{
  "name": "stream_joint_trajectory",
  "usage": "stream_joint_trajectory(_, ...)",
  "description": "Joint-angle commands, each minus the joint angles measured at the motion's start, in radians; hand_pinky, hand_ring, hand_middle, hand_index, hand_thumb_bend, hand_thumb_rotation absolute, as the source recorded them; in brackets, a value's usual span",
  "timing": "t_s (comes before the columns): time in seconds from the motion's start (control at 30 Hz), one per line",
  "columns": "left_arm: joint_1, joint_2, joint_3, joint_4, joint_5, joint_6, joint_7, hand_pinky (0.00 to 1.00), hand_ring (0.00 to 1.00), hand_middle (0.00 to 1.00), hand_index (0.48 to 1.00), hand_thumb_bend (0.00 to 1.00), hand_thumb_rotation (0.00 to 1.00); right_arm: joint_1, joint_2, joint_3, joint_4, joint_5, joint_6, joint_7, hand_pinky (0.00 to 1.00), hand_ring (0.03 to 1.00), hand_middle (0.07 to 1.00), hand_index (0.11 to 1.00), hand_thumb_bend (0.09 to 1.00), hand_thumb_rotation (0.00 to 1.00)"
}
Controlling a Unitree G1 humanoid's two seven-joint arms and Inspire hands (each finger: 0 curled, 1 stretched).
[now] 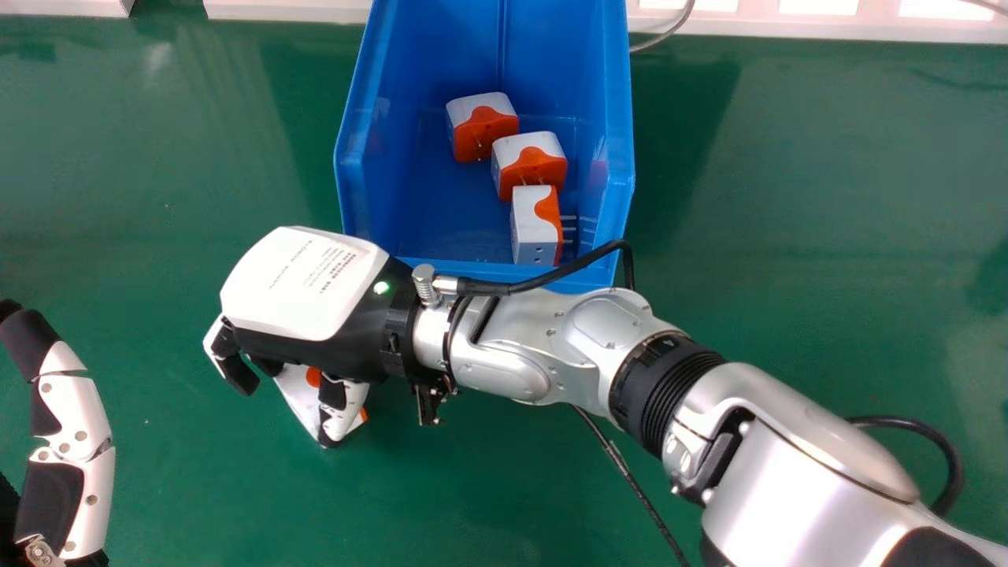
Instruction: Pick all objects and put in blue box
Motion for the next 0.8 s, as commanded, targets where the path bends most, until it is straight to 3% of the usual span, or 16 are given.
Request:
stream_joint_trajectory(0.0, -0.02, -0.087, -0.013, -0.006, 0.006, -0.02, 0.002, 0.65, 0.72, 0.72, 0.727, 0.24, 0.0, -0.005, 0.018, -0.025, -0.016, 0.032, -0.01, -0.006, 0.34, 0.403, 0.523, 0.517, 0.512, 0.0)
stream_joint_trajectory(0.17, -0.017, -0.087, -0.017, -0.011, 0.0, -0.017, -0.002, 0.65, 0.72, 0.72, 0.728, 0.23, 0.0, -0.006, 0.015, -0.037, -0.02, 0.035, -0.018, -0.011, 0.33, 0.401, 0.511, 0.521, 0.513, 0.0)
stream_joint_trajectory(0.3, -0.013, -0.09, -0.016, -0.017, 0.014, -0.012, 0.0, 0.65, 0.72, 0.72, 0.726, 0.23, 0.0, -0.008, 0.009, -0.04, -0.026, 0.029, -0.029, -0.032, 0.34, 0.408, 0.524, 0.508, 0.513, 0.0)
stream_joint_trajectory(0.47, -0.009, -0.089, -0.015, -0.017, 0.016, -0.011, 0.001, 0.65, 0.72, 0.72, 0.724, 0.23, 0.0, -0.025, 0.002, -0.048, -0.04, 0.03, -0.028, -0.015, 0.31, 0.42, 0.536, 0.527, 0.499, 0.0)
stream_joint_trajectory(0.57, -0.011, -0.088, -0.01, -0.013, 0.023, -0.012, 0.004, 0.66, 0.71, 0.72, 0.721, 0.23, 0.0, -0.036, -0.004, -0.05, -0.053, 0.025, -0.019, -0.012, 0.3, 0.432, 0.545, 0.545, 0.49, 0.0)
stream_joint_trajectory(0.67, -0.011, -0.089, -0.01, -0.013, 0.027, -0.011, 0.005, 0.66, 0.71, 0.71, 0.72, 0.23, 0.0, -0.034, 0.0, -0.101, -0.059, 0.092, -0.008, 0.093, 0.3, 0.434, 0.54, 0.55, 0.488, 0.0)
stream_joint_trajectory(0.77, -0.011, -0.088, -0.011, -0.013, 0.028, -0.008, 0.004, 0.66, 0.71, 0.71, 0.718, 0.23, 0.0, -0.038, -0.005, -0.092, -0.09, 0.078, 0.034, 0.142, 0.29, 0.432, 0.526, 0.571, 0.486, 0.0)
